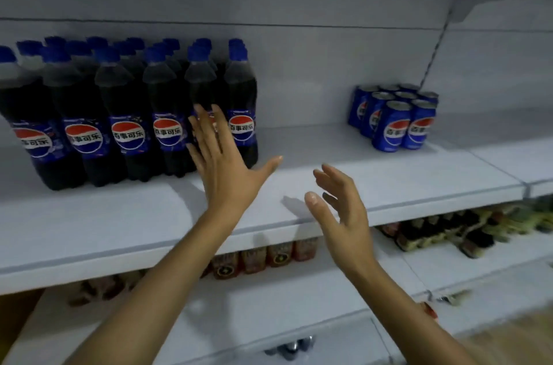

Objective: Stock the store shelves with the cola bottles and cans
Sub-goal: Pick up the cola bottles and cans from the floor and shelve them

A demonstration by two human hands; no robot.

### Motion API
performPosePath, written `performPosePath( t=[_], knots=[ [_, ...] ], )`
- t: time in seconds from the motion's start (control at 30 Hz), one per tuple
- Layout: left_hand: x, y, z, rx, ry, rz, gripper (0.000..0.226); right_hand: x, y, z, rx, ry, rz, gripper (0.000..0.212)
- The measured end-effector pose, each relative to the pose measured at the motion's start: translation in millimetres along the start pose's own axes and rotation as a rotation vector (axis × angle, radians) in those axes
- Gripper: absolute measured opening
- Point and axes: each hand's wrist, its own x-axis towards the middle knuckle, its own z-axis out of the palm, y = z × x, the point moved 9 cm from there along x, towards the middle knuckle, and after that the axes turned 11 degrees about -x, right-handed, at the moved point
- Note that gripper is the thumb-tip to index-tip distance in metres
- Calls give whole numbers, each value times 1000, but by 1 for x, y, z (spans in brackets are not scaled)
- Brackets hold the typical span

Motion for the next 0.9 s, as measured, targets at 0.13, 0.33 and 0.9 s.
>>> performPosePath(
  t=[0.13, 0.33, 0.9],
  knots=[
    [-76, 89, 44, -216, -226, 178, 118, -44, 27, -73, 2, 130, 110, 52],
    [-218, 164, 155, -329, -664, 266, 110, -149, 99, -211, -145, 209, 357, 60],
    [-605, 252, 392, -128, -1521, -146, 103, -452, 297, -526, -51, 284, 1154, 91]
  ],
)
